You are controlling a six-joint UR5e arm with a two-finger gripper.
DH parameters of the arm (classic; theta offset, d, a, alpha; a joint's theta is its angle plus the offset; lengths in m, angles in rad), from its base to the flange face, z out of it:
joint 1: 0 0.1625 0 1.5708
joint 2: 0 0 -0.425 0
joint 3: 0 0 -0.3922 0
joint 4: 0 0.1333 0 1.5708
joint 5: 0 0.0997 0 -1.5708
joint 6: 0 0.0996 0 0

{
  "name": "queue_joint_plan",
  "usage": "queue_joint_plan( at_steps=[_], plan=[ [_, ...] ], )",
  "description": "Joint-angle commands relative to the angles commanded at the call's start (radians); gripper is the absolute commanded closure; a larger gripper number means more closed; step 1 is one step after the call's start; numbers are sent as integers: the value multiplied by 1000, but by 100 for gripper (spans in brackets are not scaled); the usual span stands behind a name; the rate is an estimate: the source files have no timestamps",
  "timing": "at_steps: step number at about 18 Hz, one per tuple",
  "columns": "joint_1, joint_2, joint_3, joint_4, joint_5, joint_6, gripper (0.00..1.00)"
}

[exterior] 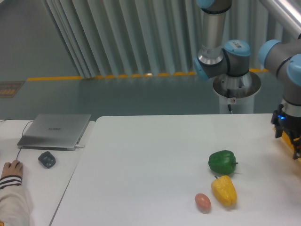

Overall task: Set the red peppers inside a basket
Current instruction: 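Raise the empty gripper away from the basket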

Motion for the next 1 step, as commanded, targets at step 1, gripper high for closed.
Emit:
queue_joint_plan(
  at_steps=[1],
  plan=[
    [-9, -2, -5, 12, 2, -13, 0]
  ],
)
